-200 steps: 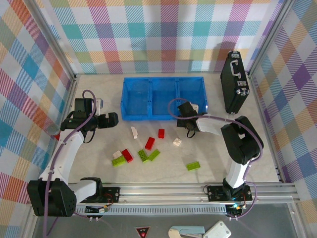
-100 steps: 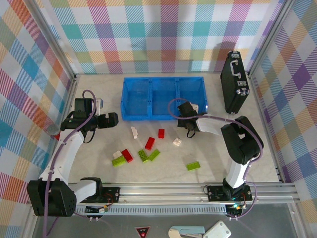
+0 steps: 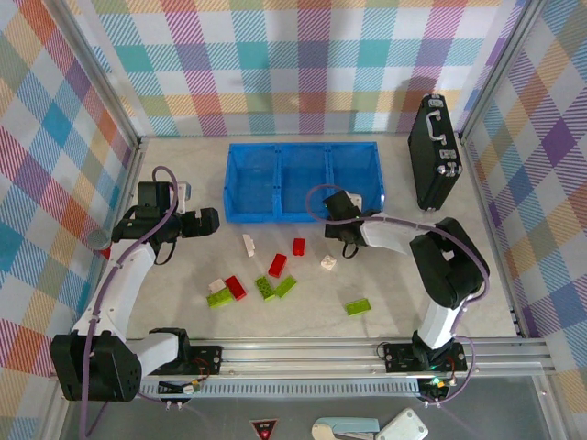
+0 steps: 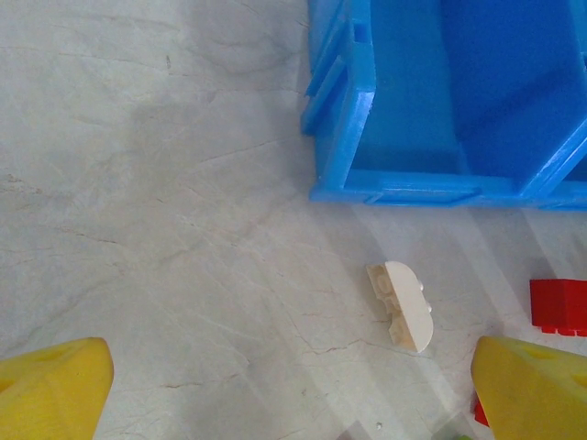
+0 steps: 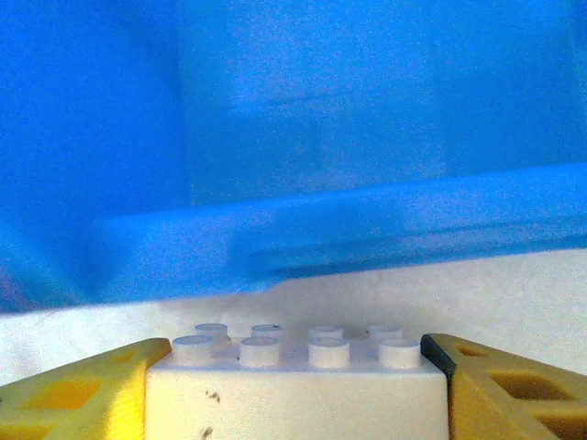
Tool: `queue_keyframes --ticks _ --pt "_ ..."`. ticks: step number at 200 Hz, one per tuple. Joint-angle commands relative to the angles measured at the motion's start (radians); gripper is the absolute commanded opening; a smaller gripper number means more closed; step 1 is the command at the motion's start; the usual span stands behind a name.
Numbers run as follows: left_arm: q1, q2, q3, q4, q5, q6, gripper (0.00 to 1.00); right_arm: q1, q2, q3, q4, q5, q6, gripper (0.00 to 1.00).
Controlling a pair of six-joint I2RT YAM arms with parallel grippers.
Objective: Sort the legos into containers by color
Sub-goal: Pick up the lego from the center of the table, then place the lego in the container.
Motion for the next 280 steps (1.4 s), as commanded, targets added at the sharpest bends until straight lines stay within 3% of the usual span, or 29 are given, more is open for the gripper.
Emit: queue_keyframes --ticks 1,70,142,280 --pt "0.004 -0.031 -0.011 -0.009 0.014 0.013 1.00 0.034 -0.050 0.030 -0.043 0.016 -0.001 0.68" --pt "0.004 -0.062 -0.015 -0.003 0.028 0.009 1.00 0.169 -0.041 0.166 -0.112 0.040 0.009 0.68" --pt "0.004 -0.101 -0.028 0.002 0.016 0.004 1.00 0.305 0.120 0.455 -0.176 0.070 -0.028 0.68" --pt "0.004 -0.105 -0.032 0.008 0.033 -0.008 1.00 0.341 0.491 0.936 -0.167 0.040 -0.074 0.68"
